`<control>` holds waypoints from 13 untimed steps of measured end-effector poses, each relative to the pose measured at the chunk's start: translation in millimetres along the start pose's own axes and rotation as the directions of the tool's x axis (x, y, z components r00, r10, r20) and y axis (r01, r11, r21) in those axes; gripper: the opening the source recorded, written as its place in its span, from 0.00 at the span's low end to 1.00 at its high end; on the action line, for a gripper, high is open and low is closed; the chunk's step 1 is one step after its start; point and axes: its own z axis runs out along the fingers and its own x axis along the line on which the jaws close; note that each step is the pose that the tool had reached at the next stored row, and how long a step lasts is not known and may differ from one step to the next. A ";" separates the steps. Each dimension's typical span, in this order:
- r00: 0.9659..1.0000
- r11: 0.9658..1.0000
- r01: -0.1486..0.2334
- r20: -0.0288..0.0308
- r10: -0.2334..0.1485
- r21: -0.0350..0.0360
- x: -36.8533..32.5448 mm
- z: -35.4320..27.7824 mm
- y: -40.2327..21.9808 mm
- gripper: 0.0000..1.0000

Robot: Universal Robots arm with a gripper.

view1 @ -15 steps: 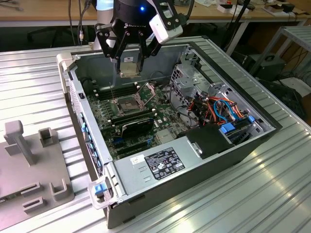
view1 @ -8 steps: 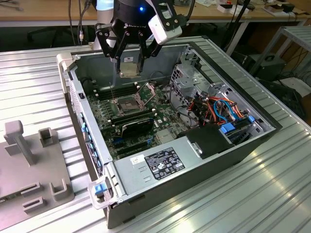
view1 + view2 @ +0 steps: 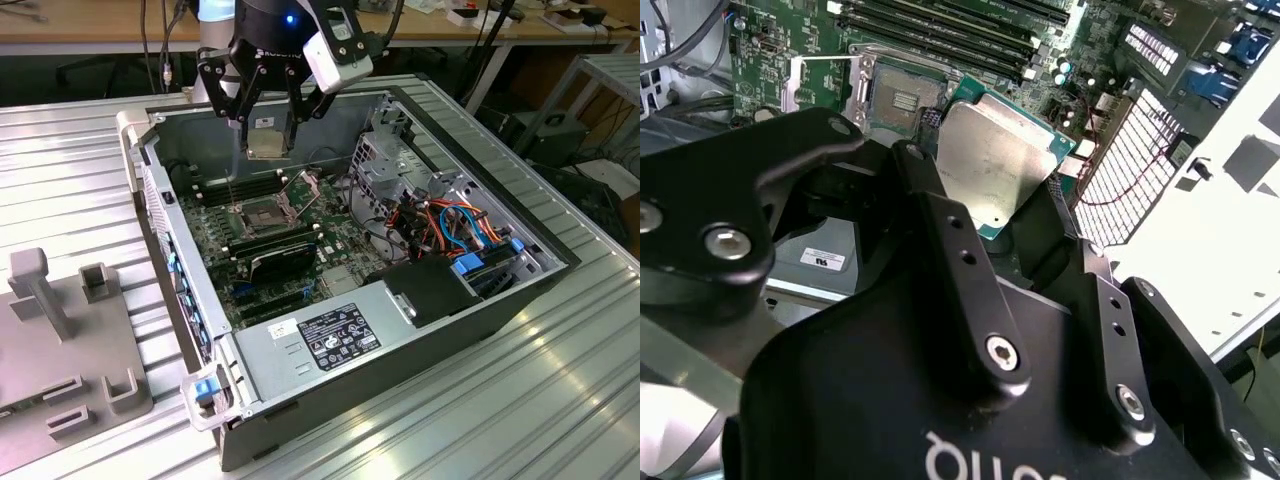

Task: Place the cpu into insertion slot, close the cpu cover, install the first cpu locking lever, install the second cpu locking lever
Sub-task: 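Place the cpu into insertion slot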

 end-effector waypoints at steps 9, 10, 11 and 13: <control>0.999 0.999 -0.035 0.002 0.035 0.001 -0.2 0.7 0.0 0.55; 0.999 0.999 -0.038 0.002 0.038 0.001 -0.2 0.7 0.0 0.55; 0.999 0.999 -0.041 0.002 0.041 0.001 -0.2 0.8 0.0 0.55; 0.999 0.999 -0.047 0.002 0.047 0.001 -0.3 0.9 0.0 0.55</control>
